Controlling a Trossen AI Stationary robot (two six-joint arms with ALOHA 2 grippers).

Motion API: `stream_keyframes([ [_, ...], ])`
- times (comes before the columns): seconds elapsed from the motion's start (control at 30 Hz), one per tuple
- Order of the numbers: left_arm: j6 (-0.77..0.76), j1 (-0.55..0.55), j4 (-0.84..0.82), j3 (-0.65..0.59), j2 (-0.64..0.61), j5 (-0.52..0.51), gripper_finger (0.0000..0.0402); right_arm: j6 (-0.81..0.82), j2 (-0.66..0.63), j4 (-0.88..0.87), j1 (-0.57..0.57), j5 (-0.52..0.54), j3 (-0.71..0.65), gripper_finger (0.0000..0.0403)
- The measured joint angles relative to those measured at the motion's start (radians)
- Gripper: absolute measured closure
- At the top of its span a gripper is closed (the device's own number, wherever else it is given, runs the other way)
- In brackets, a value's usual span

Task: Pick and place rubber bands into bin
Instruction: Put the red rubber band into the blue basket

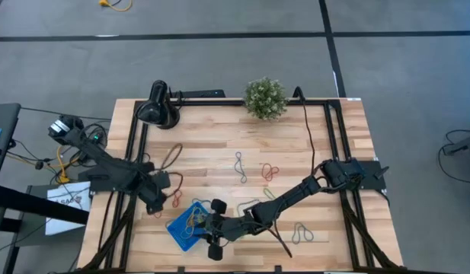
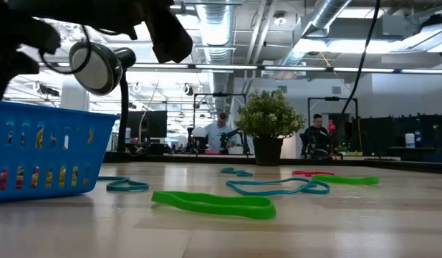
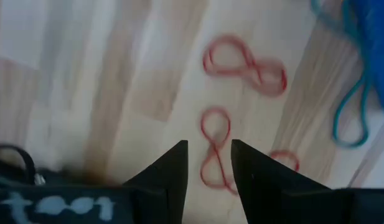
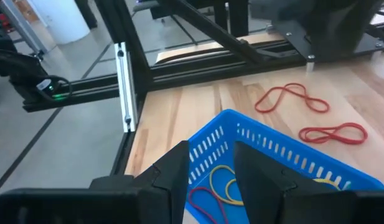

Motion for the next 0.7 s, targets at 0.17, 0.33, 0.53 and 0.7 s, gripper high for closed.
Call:
stream_keyframes([
  [0.17,-0.055,-0.054,0.036,0.000,0.098,0.006,0.0290,0.000,0.000,0.002,-0.004,0.001,0.000,0.0284],
  [0.33,-0.052,-0.102,0.140,0.000,0.201,0.003,0.0290,0.000,0.000,0.002,-0.002,-0.008,0.000,0.0284],
  [0.53,0.002,-0.122,0.014,0.000,0.291,-0.012,0.0290,0.000,0.000,0.003,-0.002,-0.018,0.000,0.0284],
  [0.7,0.115,-0.125,-0.011,0.000,0.289,-0.020,0.0290,0.000,0.000,0.002,-0.003,-0.019,0.000,0.0284],
])
